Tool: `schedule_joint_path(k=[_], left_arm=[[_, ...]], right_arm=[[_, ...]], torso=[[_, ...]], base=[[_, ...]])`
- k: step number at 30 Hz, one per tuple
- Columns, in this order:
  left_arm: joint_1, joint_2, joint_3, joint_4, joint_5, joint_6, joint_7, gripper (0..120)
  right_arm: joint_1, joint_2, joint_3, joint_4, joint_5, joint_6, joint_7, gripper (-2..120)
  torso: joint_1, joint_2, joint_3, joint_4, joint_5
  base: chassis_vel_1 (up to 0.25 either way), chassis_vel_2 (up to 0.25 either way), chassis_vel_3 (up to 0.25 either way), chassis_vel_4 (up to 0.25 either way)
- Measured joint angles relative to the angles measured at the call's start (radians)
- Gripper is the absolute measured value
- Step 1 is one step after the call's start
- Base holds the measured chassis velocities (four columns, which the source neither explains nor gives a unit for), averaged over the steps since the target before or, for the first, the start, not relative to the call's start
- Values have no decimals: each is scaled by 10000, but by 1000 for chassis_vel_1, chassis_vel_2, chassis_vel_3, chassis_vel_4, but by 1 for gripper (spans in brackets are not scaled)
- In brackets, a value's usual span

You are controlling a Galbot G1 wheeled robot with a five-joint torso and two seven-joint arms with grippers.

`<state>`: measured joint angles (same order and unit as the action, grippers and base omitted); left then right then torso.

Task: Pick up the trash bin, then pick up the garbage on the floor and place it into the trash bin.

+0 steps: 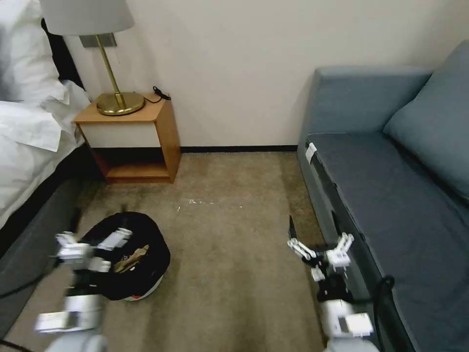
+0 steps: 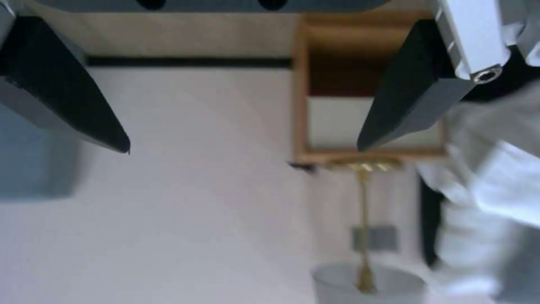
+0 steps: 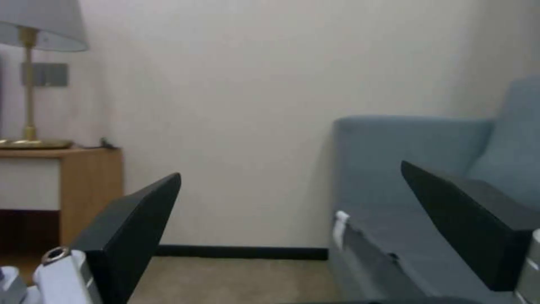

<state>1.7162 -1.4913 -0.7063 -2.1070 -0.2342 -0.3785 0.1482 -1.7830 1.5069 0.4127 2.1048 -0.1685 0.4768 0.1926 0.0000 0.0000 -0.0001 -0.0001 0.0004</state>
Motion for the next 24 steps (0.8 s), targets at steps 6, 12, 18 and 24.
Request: schedule_joint_path(k=[6, 12, 18, 24], left_arm=[[33, 20, -31, 174, 41, 38, 606, 100], [34, 44, -104, 183, 43, 87, 745, 100], [29, 52, -124, 190, 27, 107, 746, 100], [24, 57, -133, 194, 8, 116, 743, 100]], right_arm=[[-160, 178, 239, -50, -139, 392, 72, 100], [-149, 183, 255, -51, -148, 410, 73, 100], [-126, 174, 247, -57, -137, 401, 73, 100], [-111, 168, 237, -60, -117, 381, 73, 100]], torso=[[0, 0, 0, 1, -4], [0, 0, 0, 1, -3], [0, 0, 1, 1, -4], [0, 0, 1, 1, -3]], base=[[0, 0, 0, 0], [0, 0, 0, 0], [0, 0, 0, 0], [0, 0, 0, 0]])
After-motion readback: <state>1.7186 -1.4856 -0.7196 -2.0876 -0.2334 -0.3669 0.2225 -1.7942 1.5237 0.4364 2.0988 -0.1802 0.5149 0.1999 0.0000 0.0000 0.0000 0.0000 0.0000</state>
